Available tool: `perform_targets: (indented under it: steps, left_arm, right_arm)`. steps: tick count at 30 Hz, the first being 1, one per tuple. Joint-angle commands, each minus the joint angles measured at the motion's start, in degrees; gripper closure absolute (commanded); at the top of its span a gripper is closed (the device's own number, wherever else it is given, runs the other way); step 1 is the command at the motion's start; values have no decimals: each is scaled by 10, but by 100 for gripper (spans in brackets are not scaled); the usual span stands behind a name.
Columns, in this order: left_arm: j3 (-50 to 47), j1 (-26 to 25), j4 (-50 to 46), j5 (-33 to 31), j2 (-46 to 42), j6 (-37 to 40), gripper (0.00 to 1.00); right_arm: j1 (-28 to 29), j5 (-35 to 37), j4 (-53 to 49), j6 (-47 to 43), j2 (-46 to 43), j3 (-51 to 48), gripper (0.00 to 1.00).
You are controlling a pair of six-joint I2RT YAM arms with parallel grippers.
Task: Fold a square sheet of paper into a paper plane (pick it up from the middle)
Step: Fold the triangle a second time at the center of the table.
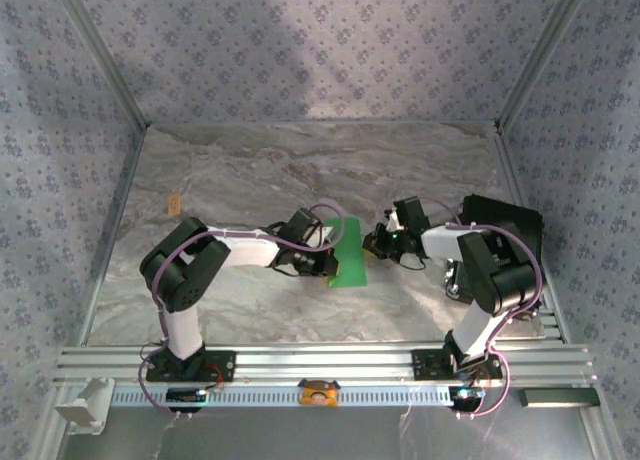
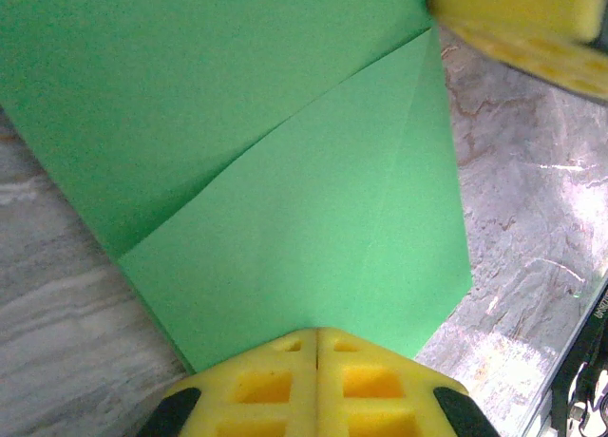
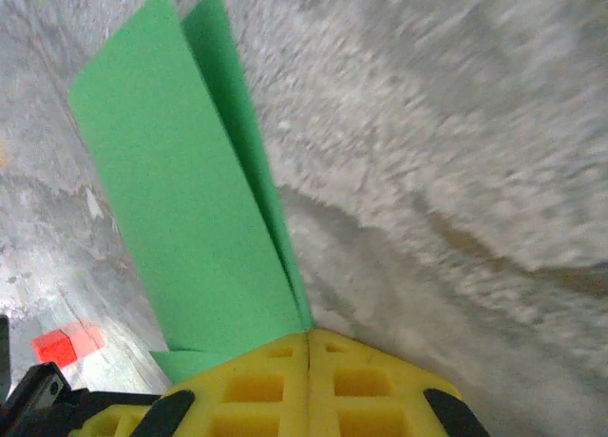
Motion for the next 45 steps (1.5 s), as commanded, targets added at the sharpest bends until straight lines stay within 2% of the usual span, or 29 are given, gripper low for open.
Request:
perform_targets:
  steps: [1, 7, 14, 20, 29, 39, 45]
  left_arm:
    - [-25, -3, -70, -49, 15, 4, 100]
    - [-24, -3, -68, -47, 12, 4, 100]
    - [-22, -3, -66, -44, 9, 4, 100]
    - [-10, -3, -62, -31, -10, 1, 100]
    - [47, -3, -57, -12, -44, -8, 96]
    - [93, -16, -22, 49, 29, -19, 96]
    - [88, -21, -44, 22, 45, -15, 97]
  right_arm:
    - [-7, 20, -23, -16, -26, 8, 93]
    - [31, 4, -38, -25, -64, 10, 92]
    - [73, -8, -11, -10, -11, 11, 93]
    - [61, 5, -19, -18, 20, -9, 100]
    - [58, 14, -17, -14, 10, -24, 100]
    - [57, 14, -13, -13, 12, -25, 100]
    - [56, 16, -11, -12, 11, -31, 100]
